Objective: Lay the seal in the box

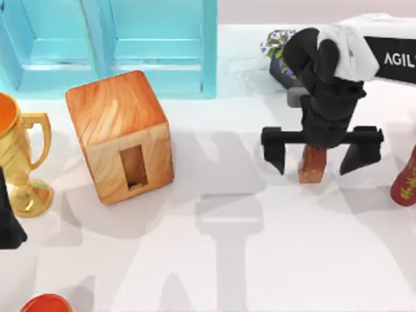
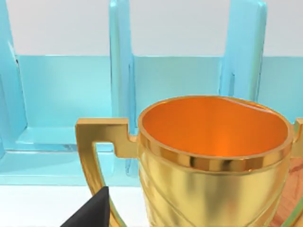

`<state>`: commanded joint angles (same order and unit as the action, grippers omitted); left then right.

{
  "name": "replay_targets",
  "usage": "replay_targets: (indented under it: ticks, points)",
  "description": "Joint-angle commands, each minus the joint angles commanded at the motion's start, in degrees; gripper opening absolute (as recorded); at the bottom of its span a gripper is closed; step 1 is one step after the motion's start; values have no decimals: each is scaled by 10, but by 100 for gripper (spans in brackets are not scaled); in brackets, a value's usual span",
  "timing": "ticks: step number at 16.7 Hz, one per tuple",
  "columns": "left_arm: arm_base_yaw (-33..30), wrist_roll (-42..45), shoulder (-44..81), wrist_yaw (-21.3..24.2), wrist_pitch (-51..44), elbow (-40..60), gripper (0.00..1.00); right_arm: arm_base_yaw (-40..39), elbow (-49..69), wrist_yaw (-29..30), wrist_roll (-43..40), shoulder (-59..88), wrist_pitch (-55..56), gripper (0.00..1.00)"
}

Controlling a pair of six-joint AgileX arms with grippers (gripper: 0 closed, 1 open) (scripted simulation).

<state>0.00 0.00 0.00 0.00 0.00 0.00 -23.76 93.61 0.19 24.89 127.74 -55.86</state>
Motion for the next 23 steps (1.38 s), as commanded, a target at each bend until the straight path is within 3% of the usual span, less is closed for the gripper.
replay_targets:
  ticks: [1,14,23]
  points:
    - [0,0,0,0,0,0,100,0,0,0,0,0,0,100]
    - [0,0,0,0,0,0,100,0,0,0,0,0,0,2]
    - [0,0,0,0,0,0,100,2,0,1,0,-1,0,0]
